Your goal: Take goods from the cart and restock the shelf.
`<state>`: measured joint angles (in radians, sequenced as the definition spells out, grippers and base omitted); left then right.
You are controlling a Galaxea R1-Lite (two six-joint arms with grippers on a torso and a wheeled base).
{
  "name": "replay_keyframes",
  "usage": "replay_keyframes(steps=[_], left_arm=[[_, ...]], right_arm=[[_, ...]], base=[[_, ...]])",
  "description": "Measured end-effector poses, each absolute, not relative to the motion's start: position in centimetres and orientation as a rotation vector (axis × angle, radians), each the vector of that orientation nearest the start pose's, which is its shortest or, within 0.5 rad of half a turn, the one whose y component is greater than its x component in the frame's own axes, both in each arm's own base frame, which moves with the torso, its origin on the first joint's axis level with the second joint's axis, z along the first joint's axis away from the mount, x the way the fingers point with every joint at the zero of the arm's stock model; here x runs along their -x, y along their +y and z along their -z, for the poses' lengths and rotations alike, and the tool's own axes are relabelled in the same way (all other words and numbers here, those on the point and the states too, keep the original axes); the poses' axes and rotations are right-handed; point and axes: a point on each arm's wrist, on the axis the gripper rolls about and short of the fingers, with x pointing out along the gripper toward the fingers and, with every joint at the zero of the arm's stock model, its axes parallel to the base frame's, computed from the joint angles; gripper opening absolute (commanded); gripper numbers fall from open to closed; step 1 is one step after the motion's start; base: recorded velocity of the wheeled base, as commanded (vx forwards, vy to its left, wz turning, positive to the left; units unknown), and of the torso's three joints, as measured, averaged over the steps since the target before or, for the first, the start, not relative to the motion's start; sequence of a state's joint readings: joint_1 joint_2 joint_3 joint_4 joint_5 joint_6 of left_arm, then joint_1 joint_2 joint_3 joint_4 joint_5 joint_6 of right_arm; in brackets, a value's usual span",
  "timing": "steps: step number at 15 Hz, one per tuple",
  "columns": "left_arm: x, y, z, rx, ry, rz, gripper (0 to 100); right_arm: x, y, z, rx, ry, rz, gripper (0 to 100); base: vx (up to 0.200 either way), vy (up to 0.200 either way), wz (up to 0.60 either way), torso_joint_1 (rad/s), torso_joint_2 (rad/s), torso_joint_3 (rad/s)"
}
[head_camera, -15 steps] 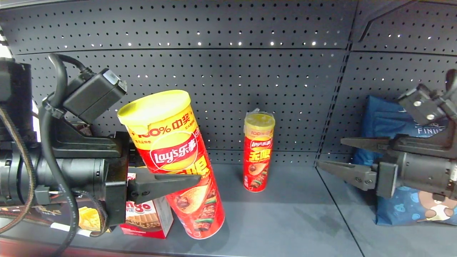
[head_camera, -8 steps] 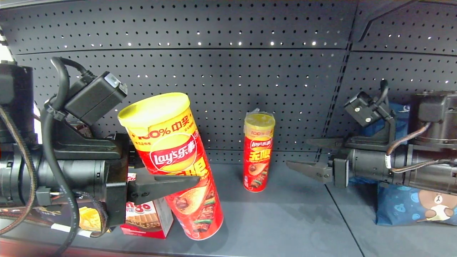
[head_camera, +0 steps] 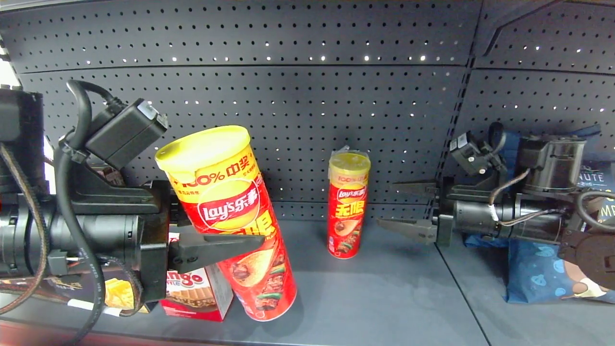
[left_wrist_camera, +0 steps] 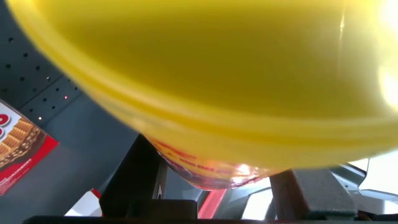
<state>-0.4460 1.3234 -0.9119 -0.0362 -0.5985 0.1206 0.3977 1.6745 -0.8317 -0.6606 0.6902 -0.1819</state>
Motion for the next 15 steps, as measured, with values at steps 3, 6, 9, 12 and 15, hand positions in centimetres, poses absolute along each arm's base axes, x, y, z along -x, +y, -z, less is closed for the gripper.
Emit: replay_keyframes(steps=[3, 6, 9, 12, 15], left_arm=[[-18.3, -10.1, -25.4, -0.078, 0.329, 1.053, 0], [-18.3, -10.1, -25.4, -0.078, 0.329, 1.053, 0], [-18.3, -10.1, -25.4, -0.079, 0.328, 1.052, 0], [-18.3, -10.1, -25.4, -0.080, 0.329, 1.053, 0], [-18.3, -10.2, -25.3, -0.080, 0.331, 1.054, 0]], right_arm=[[-28.5, 13.3, -19.3, 0.130, 0.091, -1.127, 100], [-30.0, 13.9, -18.7, 0.126, 0.104, -1.136, 100], [-31.4, 14.5, -17.9, 0.124, 0.112, -1.139, 100], [-32.4, 15.0, -17.0, 0.123, 0.121, -1.139, 100], [-33.4, 15.4, -16.0, 0.120, 0.137, -1.139, 100]], base=[[0.000, 0.000, 0.00, 0.000, 0.00, 0.000], [0.000, 0.000, 0.00, 0.000, 0.00, 0.000], [0.000, 0.000, 0.00, 0.000, 0.00, 0.000], [0.000, 0.000, 0.00, 0.000, 0.00, 0.000], [0.000, 0.000, 0.00, 0.000, 0.00, 0.000]])
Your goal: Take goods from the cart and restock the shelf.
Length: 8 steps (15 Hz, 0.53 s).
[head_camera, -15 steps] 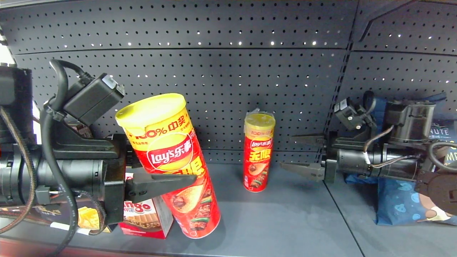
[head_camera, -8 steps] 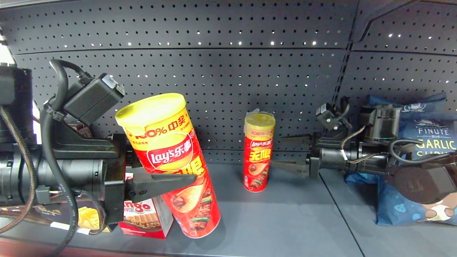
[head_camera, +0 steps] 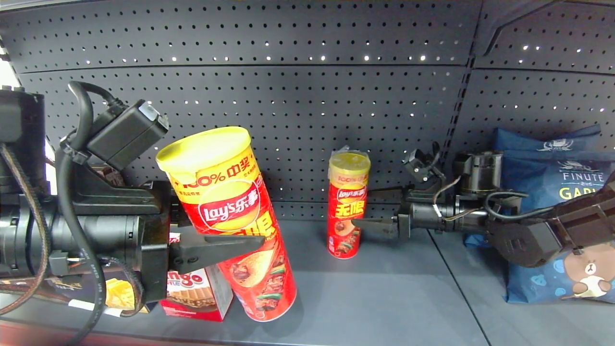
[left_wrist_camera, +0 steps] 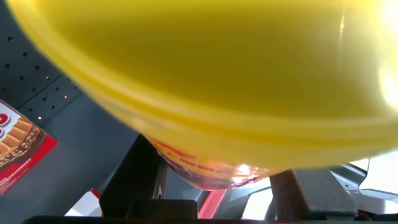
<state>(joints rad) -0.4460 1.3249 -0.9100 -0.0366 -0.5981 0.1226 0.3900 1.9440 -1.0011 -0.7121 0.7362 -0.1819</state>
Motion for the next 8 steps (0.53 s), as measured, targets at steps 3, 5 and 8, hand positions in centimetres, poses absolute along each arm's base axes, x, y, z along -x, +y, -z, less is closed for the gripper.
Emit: replay_keyframes(steps=[3, 5, 8], left_arm=[[-18.3, -10.1, -25.3, -0.080, 0.333, 1.053, 0], [-18.4, -10.2, -25.2, -0.079, 0.337, 1.053, 0], [-18.5, -10.2, -25.2, -0.079, 0.339, 1.053, 0]], right_arm=[[-34.1, 15.9, -15.2, 0.118, 0.150, -1.144, 100], [-34.4, 16.3, -14.7, 0.116, 0.162, -1.150, 100], [-34.9, 16.8, -14.0, 0.117, 0.171, -1.153, 100]], base=[[0.000, 0.000, 0.00, 0.000, 0.00, 0.000], [0.000, 0.000, 0.00, 0.000, 0.00, 0.000], [0.000, 0.000, 0.00, 0.000, 0.00, 0.000]])
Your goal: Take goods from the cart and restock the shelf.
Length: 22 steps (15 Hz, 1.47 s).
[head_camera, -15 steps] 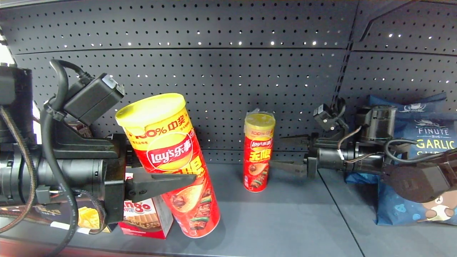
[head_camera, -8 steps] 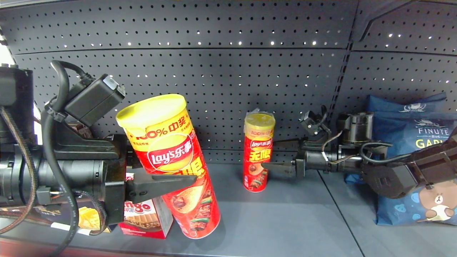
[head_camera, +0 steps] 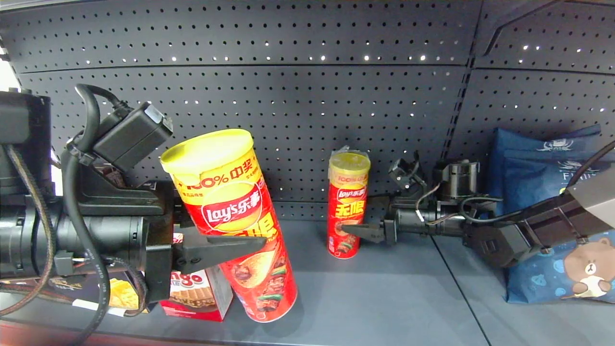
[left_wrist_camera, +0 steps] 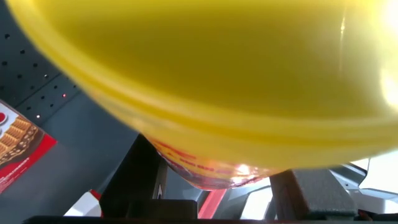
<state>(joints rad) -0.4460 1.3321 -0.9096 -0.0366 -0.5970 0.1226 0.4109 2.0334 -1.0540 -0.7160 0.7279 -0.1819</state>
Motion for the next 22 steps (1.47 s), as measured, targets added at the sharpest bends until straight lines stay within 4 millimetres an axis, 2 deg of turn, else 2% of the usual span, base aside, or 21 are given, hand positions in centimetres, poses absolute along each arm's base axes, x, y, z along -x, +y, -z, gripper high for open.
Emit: replay_keyframes(steps=[7, 8, 17, 22], left_arm=[[-18.4, -10.1, -24.6, -0.078, 0.343, 1.050, 0], [-18.3, -10.1, -24.4, -0.077, 0.345, 1.048, 0], [-18.2, -10.0, -24.4, -0.078, 0.346, 1.048, 0], [-18.2, -10.0, -24.4, -0.077, 0.345, 1.046, 0]], right_arm=[[-35.9, 18.8, -12.7, 0.119, 0.166, -1.195, 100], [-36.0, 18.9, -12.6, 0.119, 0.165, -1.196, 0], [-36.0, 19.2, -12.1, 0.121, 0.174, -1.192, 0], [-34.9, 19.3, -12.8, 0.127, 0.184, -1.164, 0]], base=[[0.000, 0.000, 0.00, 0.000, 0.00, 0.000], [0.000, 0.000, 0.00, 0.000, 0.00, 0.000], [0.000, 0.000, 0.00, 0.000, 0.00, 0.000], [0.000, 0.000, 0.00, 0.000, 0.00, 0.000]])
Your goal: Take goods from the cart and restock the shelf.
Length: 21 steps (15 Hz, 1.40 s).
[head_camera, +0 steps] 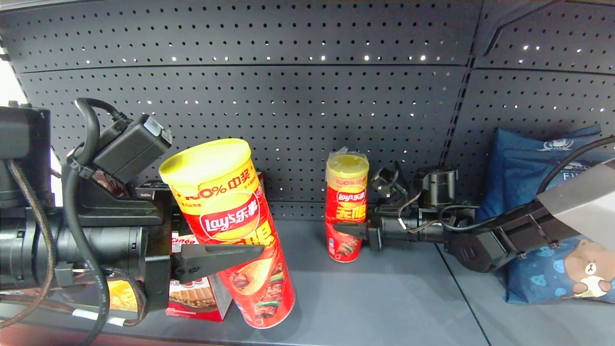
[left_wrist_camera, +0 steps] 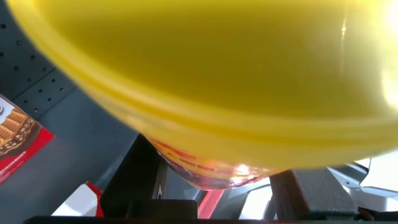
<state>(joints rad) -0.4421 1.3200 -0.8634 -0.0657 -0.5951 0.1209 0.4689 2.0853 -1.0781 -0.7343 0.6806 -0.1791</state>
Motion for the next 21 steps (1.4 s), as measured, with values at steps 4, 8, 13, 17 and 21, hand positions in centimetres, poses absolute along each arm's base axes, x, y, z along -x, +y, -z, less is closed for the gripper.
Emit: replay_keyframes(steps=[4, 8, 13, 17, 21], left_arm=[[-18.0, -9.9, -24.1, -0.076, 0.354, 1.046, 0], [-17.5, -9.7, -24.0, -0.077, 0.353, 1.044, 0], [-16.3, -9.1, -23.1, -0.074, 0.374, 1.042, 0], [-16.1, -9.0, -23.2, -0.074, 0.369, 1.041, 0], [-16.0, -9.0, -23.4, -0.076, 0.363, 1.040, 0]], right_arm=[[-33.0, 19.0, -13.4, 0.138, 0.178, -1.121, 0], [-30.8, 18.4, -13.7, 0.137, 0.161, -1.132, 0], [-27.2, 18.2, -13.6, 0.075, 0.135, -1.128, 0], [-24.8, 17.3, -12.9, 0.067, 0.158, -1.135, 0], [-22.9, 16.8, -12.9, 0.069, 0.172, -1.153, 0]], base=[[0.000, 0.000, 0.00, 0.000, 0.00, 0.000], [0.000, 0.000, 0.00, 0.000, 0.00, 0.000], [0.000, 0.000, 0.00, 0.000, 0.00, 0.000], [0.000, 0.000, 0.00, 0.000, 0.00, 0.000], [0.000, 0.000, 0.00, 0.000, 0.00, 0.000]])
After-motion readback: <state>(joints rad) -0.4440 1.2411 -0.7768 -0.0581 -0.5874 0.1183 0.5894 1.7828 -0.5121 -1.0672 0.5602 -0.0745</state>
